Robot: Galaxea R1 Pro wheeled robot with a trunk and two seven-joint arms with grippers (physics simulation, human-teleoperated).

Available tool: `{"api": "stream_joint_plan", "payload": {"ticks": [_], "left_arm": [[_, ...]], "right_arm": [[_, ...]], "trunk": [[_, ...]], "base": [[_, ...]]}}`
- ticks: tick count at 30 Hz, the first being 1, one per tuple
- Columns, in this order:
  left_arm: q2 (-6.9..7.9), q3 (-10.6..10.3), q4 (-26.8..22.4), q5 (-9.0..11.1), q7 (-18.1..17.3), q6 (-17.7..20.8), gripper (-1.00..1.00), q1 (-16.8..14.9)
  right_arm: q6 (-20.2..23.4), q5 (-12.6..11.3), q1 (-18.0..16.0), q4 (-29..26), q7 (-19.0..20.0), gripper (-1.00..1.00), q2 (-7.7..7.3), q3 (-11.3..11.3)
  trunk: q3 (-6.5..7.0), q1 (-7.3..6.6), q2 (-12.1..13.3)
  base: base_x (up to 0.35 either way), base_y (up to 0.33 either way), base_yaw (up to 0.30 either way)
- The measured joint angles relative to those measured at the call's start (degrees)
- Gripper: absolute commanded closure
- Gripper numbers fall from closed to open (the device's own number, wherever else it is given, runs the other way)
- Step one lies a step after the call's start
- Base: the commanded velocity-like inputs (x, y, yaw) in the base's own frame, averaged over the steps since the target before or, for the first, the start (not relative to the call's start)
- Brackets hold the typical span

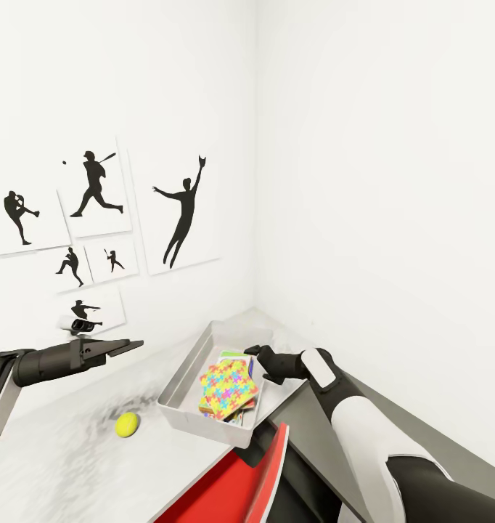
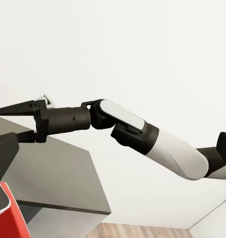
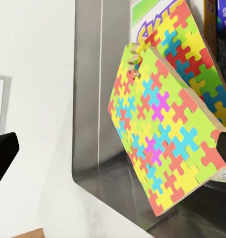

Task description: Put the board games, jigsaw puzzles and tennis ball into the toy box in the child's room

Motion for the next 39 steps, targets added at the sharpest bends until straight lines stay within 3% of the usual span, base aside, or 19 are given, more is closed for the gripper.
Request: {"api": "stream_joint_plan", "payload": {"ticks": [6, 10, 16, 21, 25, 30, 39], "left_arm": [[0.0, 0.0, 0.0, 0.0, 0.0, 0.0, -1.0, 0.0], [0.05, 0.0, 0.0, 0.0, 0.0, 0.0, -1.0, 0.0], [0.1, 0.0, 0.0, 0.0, 0.0, 0.0, -1.0, 0.0], [0.12, 0.0, 0.0, 0.0, 0.0, 0.0, -1.0, 0.0], [0.12, 0.0, 0.0, 0.0, 0.0, -0.1, -1.0, 0.0], [0.14, 0.1, 0.0, -0.1, 0.0, -0.1, -1.0, 0.0], [0.21, 0.0, 0.0, -0.1, 0.0, -0.1, -1.0, 0.0]], "right_arm": [[0.2, 0.0, 0.2, -2.2, 0.6, -1.0, 0.0, 0.1], [2.1, -0.3, 0.9, -12.3, 2.0, -1.0, 0.0, 0.0], [5.4, -1.0, 4.3, -23.4, 6.5, -1.0, -5.08, -0.3], [5.2, -0.7, 8.5, -25.3, 12.3, -1.0, -6.9, -0.6], [2.0, -0.4, 13.4, -25.6, 19.2, -1.0, -10.86, -0.8], [-2.1, 0.0, 16.8, -27.1, 25.2, -1.0, -14.26, -0.8], [-2.7, 0.1, 17.4, -28.2, 26.6, -1.0, -15.32, -0.8]], "trunk": [[0.0, 0.0, 0.0], [0.01, 0.0, 0.0], [-0.01, 0.0, 0.0], [-0.01, 0.0, 0.0], [-0.01, 0.0, 0.0], [0.0, 0.0, 0.0], [0.0, 0.02, 0.0]], "base": [[0.0, 0.0, 0.0], [0.0, 0.0, 0.0], [0.0, 0.0, 0.0], [0.0, 0.0, 0.0], [0.0, 0.0, 0.0], [0.0, 0.0, 0.0], [-0.096, -0.002, 0.0]]}}
